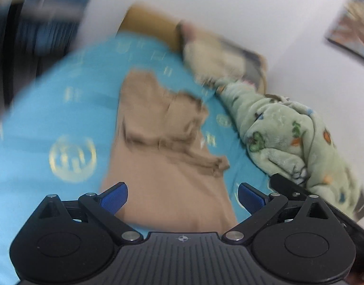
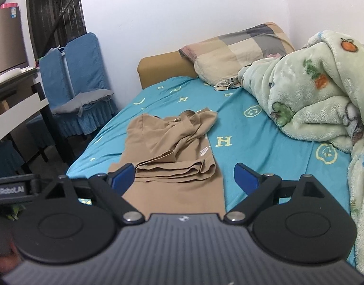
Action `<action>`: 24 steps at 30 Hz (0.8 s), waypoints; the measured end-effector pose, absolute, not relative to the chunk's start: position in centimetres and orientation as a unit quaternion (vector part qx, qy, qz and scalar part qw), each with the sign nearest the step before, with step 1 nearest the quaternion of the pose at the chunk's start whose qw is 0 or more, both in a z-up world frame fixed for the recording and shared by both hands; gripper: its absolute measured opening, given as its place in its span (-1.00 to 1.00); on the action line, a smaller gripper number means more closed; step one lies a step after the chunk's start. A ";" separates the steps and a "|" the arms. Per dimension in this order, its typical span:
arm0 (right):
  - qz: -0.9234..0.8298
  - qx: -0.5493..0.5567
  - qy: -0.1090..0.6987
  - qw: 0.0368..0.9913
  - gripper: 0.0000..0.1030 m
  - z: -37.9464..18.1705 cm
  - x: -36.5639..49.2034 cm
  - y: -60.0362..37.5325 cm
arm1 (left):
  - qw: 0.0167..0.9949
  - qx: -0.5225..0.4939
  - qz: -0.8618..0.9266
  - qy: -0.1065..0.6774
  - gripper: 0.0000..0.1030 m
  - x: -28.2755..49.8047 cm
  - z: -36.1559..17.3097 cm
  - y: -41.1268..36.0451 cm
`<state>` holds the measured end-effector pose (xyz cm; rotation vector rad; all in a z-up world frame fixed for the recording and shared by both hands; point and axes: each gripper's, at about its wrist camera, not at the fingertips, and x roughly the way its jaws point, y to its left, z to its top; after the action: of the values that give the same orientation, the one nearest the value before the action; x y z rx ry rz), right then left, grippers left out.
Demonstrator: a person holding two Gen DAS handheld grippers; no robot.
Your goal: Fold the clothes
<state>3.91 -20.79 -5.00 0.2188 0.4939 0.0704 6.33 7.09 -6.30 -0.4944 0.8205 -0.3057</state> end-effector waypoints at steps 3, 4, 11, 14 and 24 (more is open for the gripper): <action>0.030 0.111 0.243 0.963 0.78 -5.1 4.0 -20.9 | 0.839 -0.298 -0.130 0.436 0.89 7.4 -9.2 7.9; 0.028 0.112 0.244 0.963 0.78 -5.1 4.0 -20.9 | 0.825 -0.318 -0.124 0.450 0.88 7.8 -10.2 8.1; 0.016 0.120 0.255 0.959 0.78 -5.7 4.4 -21.2 | 0.750 -0.461 -0.071 0.470 0.80 9.4 -15.3 10.6; 0.016 0.119 0.257 0.959 0.78 -5.9 4.5 -21.1 | 0.751 -0.479 -0.047 0.451 0.62 9.7 -15.7 11.0; 0.030 0.178 0.285 0.942 0.78 -7.2 5.2 -21.6 | 0.758 -0.478 -0.015 0.444 -0.85 9.4 -16.6 12.0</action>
<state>5.20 -21.65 -7.15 0.3628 0.5804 0.0607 9.45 11.97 -16.58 -1.0422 0.9676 -0.0324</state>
